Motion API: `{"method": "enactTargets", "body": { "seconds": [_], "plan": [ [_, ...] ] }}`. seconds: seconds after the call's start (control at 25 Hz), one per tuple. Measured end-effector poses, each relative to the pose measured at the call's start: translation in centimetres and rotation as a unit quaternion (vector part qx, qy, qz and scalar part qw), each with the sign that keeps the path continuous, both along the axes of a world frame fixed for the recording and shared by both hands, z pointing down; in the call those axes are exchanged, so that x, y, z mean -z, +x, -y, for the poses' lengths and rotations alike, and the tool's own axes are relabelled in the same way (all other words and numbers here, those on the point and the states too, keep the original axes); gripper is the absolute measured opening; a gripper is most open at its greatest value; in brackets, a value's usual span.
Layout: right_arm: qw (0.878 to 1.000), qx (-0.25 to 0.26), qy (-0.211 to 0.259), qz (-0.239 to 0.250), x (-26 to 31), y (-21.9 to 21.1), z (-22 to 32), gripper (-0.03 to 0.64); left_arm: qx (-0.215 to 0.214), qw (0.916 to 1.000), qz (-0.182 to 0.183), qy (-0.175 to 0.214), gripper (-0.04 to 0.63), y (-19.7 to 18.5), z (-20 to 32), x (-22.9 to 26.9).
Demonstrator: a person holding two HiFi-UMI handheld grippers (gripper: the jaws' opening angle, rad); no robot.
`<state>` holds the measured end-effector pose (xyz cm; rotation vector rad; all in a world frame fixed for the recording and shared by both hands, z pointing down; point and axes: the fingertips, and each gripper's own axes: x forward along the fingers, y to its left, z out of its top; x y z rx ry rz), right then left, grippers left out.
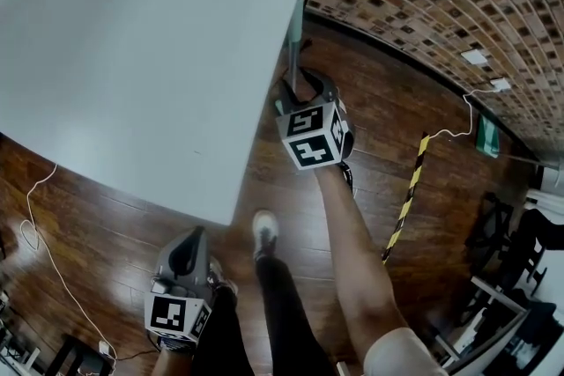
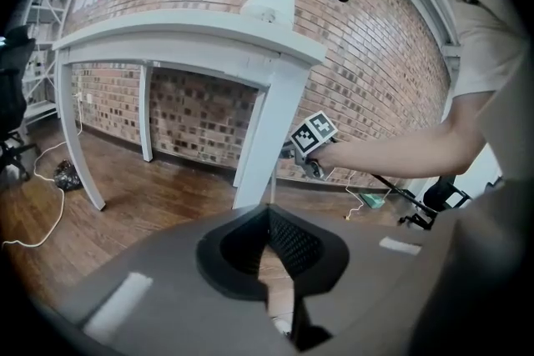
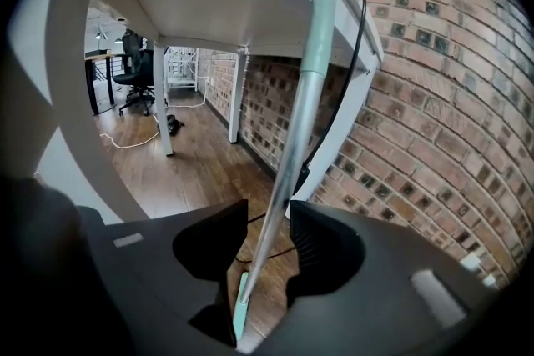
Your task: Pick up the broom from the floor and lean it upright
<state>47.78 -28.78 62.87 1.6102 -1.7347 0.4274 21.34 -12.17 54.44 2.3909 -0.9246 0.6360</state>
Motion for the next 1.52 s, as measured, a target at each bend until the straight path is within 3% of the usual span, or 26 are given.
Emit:
{"method": "enactTargets", "body": {
  "seconds": [0.44, 0.88, 1.0, 1.12, 1.52],
  "plan": [
    [0.999, -0.027, 0.000, 0.020, -0.6, 0.3, -2.2, 0.167, 0.003, 0.9999, 0.003, 0.010, 0.000, -0.3, 0.6, 0.0],
    [0.998, -0.055, 0.011, -0.011, 2.1, 2.4, -6.2, 0.071, -0.005, 0.9996, -0.003, 0.027, 0.000, 0.5, 0.7, 1.4],
    [0.998, -0.043, 0.030, -0.031, 5.9, 2.1, -7.8, 0.069, -0.019, 0.9981, -0.025, 0.053, 0.000, 1.3, 1.0, 4.2],
    [0.996, -0.065, 0.056, -0.030, 10.5, 1.0, -10.8, 0.064, -0.043, 0.9950, -0.040, 0.081, 0.000, 0.6, 0.5, 7.5],
    [0.975, -0.146, 0.168, 0.009, 32.5, -7.6, -26.4, 0.052, -0.062, 0.9829, -0.070, 0.159, 0.000, -8.9, -4.1, 25.1]
  ]
}}
